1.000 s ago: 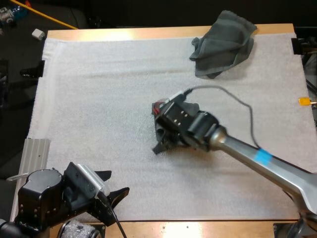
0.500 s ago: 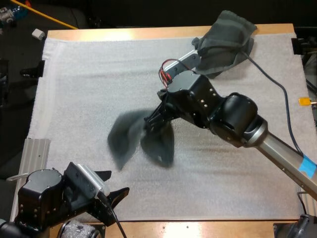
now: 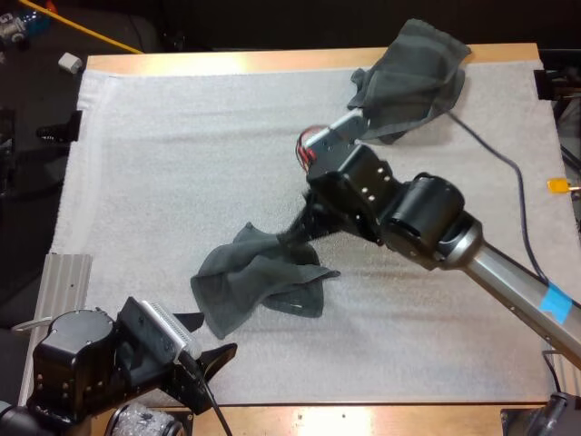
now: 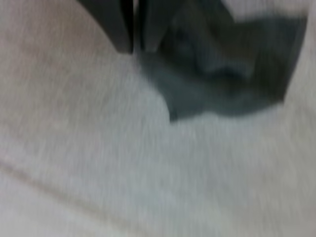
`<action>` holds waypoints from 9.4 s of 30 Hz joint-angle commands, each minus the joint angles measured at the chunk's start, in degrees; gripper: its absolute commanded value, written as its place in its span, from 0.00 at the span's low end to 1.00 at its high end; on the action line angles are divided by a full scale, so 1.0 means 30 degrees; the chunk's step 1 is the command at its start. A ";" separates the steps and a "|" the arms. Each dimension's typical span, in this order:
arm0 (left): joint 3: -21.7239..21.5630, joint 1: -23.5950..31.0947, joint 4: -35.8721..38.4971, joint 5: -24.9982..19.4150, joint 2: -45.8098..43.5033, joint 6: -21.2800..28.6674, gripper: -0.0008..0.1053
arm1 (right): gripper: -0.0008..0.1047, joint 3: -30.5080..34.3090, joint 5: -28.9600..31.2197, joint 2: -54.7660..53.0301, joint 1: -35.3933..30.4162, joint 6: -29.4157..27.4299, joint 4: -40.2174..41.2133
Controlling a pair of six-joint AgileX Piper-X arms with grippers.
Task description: Pick towel from pile, fold and stack
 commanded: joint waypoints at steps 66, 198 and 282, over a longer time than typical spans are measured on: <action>0.0379 -0.0115 0.0590 -0.0520 0.0031 -0.0050 0.57 | 0.01 1.0563 -0.5049 0.4478 0.0837 0.6776 -0.7696; 0.3760 -0.1311 -0.7688 0.3278 2.0119 -0.1741 0.01 | 0.01 1.3695 -0.0119 -0.2701 -0.1100 0.7840 0.0807; -0.1146 0.0312 -1.2176 -0.3890 1.9583 -0.0669 0.01 | 0.01 1.2300 -0.3284 -0.0710 -0.7589 1.0012 -0.7760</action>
